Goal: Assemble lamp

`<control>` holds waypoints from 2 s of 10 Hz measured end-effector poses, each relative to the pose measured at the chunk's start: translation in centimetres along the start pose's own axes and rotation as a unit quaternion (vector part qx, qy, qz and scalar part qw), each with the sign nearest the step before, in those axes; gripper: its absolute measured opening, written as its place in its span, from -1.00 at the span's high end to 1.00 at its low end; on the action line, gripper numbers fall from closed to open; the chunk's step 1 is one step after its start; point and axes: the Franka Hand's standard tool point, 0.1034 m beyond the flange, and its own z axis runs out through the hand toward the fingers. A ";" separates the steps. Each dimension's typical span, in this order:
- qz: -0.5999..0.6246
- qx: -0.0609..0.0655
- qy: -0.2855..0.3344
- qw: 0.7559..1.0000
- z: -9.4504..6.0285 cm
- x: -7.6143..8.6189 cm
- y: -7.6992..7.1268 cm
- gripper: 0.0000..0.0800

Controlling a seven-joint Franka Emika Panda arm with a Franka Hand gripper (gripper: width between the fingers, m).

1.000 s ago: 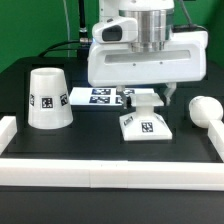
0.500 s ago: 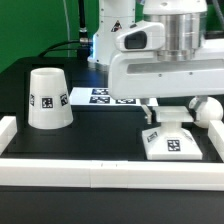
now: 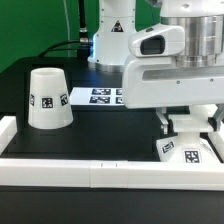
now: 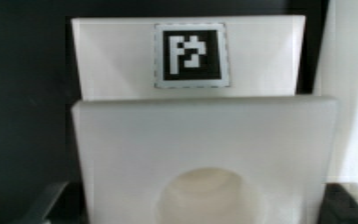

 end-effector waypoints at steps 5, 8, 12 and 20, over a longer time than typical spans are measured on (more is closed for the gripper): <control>-0.003 0.001 0.005 1.000 0.0 0.7 -0.4 -0.50; -0.003 0.001 0.005 1.000 0.1 0.7 -0.4 -0.73; -0.007 -0.002 0.005 1.000 -1.5 -3.4 0.1 -0.75; 0.048 0.022 -0.037 0.998 -5.0 -10.0 -4.2 -0.75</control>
Offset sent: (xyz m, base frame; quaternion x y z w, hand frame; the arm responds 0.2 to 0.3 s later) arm 0.0000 0.0000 0.0000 0.0000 0.0000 0.0000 1.0000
